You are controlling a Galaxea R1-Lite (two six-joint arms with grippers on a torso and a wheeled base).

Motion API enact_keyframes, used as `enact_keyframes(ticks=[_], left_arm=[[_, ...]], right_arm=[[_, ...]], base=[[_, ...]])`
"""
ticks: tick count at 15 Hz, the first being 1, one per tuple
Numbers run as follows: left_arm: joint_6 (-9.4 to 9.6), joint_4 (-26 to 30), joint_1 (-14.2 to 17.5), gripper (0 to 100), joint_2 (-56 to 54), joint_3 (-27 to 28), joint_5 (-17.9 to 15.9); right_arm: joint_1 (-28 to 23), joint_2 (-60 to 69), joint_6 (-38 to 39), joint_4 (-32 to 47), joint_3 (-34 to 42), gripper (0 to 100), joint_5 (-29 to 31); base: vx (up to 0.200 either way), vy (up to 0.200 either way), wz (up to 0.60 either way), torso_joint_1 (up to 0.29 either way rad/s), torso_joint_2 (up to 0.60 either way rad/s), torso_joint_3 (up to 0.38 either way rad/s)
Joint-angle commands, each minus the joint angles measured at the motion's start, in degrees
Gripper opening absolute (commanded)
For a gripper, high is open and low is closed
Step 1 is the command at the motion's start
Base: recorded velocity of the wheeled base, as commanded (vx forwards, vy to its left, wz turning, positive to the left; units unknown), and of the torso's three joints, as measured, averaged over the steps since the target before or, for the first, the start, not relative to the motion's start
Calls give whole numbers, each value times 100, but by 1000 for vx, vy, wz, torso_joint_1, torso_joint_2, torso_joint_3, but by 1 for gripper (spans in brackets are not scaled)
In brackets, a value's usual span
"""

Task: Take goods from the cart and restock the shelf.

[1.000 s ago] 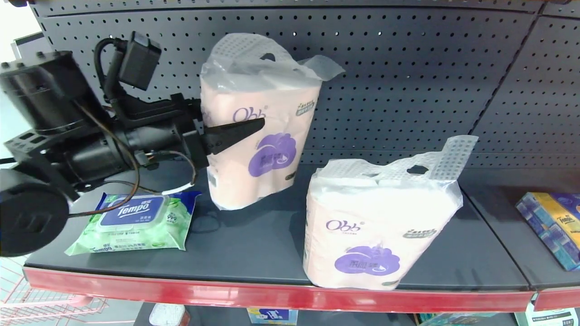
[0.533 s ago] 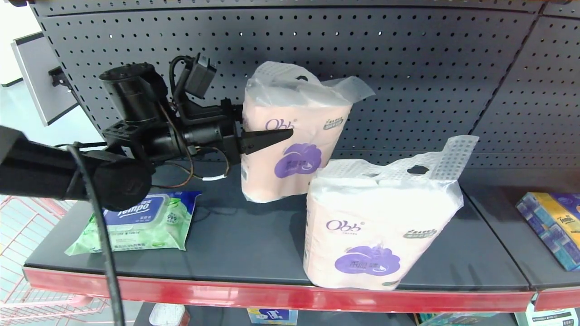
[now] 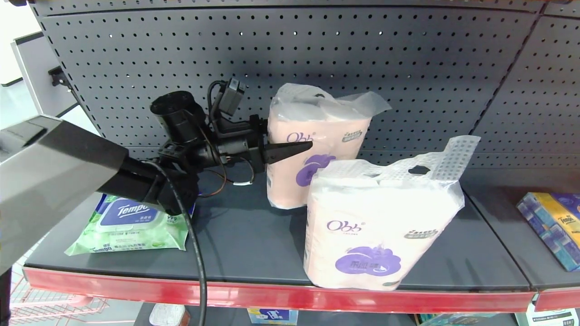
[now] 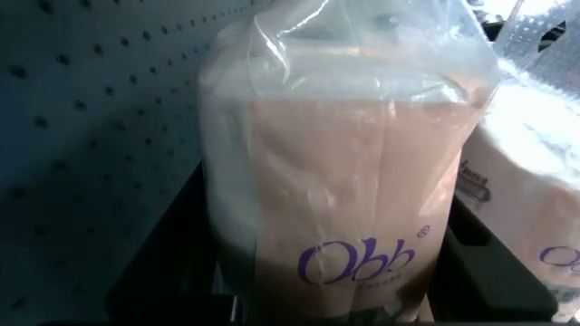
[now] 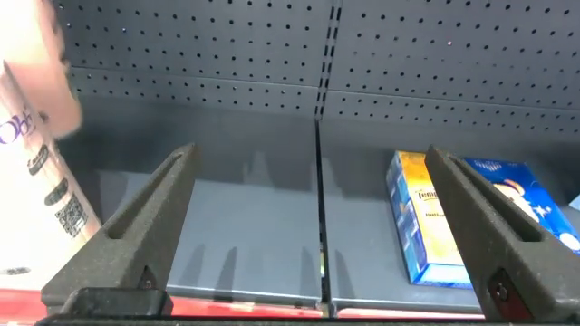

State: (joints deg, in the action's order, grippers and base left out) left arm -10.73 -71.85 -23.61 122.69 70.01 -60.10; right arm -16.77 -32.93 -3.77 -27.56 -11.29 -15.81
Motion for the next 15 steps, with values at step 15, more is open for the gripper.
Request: enact_keyframes(ticks=[15], left_arm=[[-123,-242,-82,0,1073,1041,-661]], right_arm=[[-1,-179,-1,-3,-198,100,25]], base=[[0,0,0,0,0,0]])
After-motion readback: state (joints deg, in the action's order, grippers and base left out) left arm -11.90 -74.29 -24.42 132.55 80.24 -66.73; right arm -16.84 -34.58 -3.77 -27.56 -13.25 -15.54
